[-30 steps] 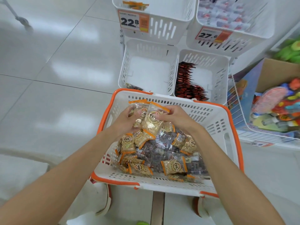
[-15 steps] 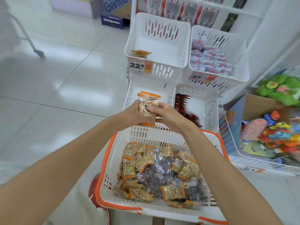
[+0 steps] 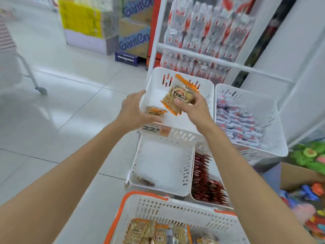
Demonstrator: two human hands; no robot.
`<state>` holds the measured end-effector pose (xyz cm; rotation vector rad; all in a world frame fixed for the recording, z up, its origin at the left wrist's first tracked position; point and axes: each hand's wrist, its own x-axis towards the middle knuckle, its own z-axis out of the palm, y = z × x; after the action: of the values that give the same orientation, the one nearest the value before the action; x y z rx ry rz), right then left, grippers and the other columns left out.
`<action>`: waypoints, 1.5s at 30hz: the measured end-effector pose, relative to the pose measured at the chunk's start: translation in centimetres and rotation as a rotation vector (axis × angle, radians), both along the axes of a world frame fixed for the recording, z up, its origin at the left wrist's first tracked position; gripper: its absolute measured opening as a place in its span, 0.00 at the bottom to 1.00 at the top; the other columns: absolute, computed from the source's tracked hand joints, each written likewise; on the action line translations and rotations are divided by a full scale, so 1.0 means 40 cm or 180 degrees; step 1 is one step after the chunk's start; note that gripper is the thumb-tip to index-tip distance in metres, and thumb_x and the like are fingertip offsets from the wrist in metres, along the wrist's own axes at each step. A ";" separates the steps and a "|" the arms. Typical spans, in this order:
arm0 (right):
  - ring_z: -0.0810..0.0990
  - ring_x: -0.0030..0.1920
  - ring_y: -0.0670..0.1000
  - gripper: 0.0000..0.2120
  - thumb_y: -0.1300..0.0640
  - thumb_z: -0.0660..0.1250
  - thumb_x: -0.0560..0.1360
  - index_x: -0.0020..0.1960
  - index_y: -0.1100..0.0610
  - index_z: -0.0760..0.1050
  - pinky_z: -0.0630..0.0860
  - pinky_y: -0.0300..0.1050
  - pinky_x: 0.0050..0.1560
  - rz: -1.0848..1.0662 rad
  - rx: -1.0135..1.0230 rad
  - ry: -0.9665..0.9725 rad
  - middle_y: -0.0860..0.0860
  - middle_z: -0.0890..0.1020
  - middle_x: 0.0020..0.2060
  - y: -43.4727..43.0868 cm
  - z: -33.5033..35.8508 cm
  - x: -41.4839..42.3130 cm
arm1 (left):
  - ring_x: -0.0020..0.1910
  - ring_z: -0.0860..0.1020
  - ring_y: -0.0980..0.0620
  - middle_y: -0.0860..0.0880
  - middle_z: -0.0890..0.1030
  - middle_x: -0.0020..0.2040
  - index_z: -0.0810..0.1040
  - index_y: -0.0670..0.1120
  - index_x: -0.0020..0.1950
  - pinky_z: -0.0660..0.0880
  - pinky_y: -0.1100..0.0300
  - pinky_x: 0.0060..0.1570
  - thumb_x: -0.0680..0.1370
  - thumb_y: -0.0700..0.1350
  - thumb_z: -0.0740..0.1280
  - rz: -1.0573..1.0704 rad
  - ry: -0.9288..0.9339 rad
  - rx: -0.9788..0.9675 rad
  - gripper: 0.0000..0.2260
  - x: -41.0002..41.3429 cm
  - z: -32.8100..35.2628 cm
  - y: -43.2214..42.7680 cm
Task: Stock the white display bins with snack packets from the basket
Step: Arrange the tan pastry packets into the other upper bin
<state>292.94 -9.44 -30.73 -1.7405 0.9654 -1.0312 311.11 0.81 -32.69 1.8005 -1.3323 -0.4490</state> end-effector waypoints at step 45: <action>0.66 0.65 0.45 0.38 0.53 0.73 0.74 0.78 0.47 0.57 0.74 0.37 0.59 0.1252 0.0579 0.1263 0.46 0.64 0.72 -0.190 -0.138 0.164 | 0.55 0.81 0.54 0.52 0.80 0.58 0.68 0.51 0.70 0.80 0.61 0.51 0.69 0.52 0.77 -0.0343 0.1097 -0.0440 0.32 0.054 -0.156 -0.186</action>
<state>299.48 -17.06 -36.23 -1.9156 0.8716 -0.3426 313.27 -6.62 -38.95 1.4651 -1.1895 -0.6756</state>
